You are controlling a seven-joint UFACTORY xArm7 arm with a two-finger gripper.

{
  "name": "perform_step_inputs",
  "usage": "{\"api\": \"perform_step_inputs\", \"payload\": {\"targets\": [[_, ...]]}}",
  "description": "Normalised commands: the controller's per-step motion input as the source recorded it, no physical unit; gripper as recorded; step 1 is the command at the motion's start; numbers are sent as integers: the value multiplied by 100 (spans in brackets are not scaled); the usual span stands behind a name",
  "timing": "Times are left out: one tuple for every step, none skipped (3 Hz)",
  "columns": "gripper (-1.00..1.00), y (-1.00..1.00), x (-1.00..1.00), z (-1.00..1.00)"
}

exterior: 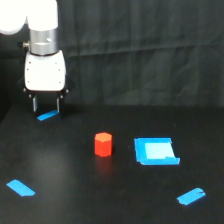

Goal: Pick up the red object from the table

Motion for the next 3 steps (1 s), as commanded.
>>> {"api": "perform_step_inputs", "payload": {"targets": [[98,7,13,-5],[97,1,12,-12],[100,-37,92,-20]]}}
